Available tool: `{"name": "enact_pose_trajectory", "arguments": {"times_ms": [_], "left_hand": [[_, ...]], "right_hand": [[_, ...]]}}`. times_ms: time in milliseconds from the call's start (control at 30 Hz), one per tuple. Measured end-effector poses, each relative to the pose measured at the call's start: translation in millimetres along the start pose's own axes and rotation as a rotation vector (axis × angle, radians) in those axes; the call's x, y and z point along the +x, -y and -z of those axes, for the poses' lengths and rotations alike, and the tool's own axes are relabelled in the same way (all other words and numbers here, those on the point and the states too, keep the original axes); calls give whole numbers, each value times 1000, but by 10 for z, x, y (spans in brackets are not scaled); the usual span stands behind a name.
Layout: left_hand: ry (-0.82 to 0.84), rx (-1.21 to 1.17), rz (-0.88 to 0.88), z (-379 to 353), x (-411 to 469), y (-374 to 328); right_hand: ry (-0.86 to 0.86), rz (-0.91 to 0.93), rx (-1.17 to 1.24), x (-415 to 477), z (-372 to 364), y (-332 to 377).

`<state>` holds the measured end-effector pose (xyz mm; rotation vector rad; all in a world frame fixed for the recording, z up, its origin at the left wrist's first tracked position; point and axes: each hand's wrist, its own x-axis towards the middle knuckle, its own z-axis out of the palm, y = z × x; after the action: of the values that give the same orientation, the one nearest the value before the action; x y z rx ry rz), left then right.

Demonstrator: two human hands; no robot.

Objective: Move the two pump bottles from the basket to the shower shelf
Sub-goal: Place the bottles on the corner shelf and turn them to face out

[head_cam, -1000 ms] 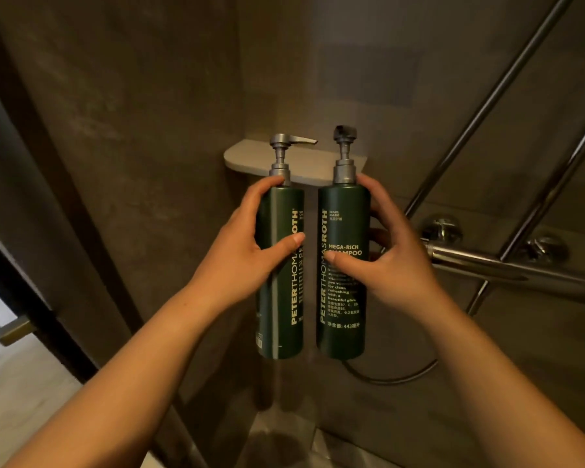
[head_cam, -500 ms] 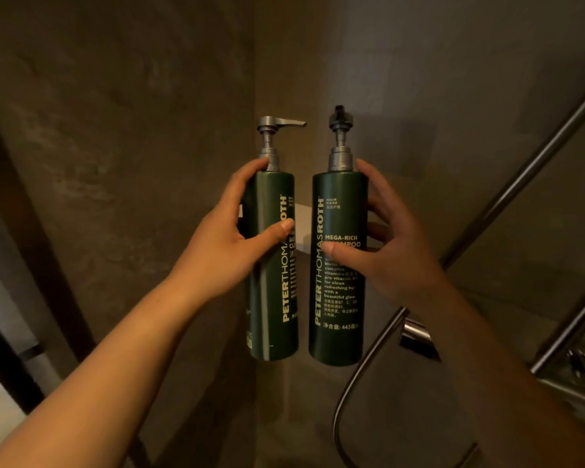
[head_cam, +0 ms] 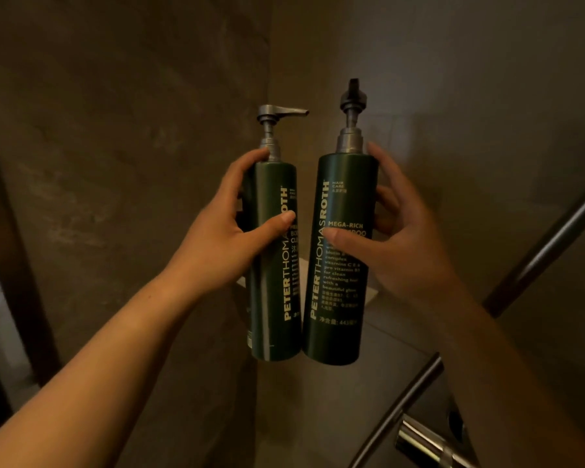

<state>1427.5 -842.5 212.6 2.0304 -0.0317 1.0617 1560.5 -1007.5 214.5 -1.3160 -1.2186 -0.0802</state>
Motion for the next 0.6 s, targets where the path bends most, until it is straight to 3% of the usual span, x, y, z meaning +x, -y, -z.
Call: {"name": "enact_pose_trajectory", "arguments": {"times_ms": [600], "left_hand": [[16, -54, -64, 129, 774, 473]], "right_hand": [[-78, 97, -94, 652, -214, -292]]}}
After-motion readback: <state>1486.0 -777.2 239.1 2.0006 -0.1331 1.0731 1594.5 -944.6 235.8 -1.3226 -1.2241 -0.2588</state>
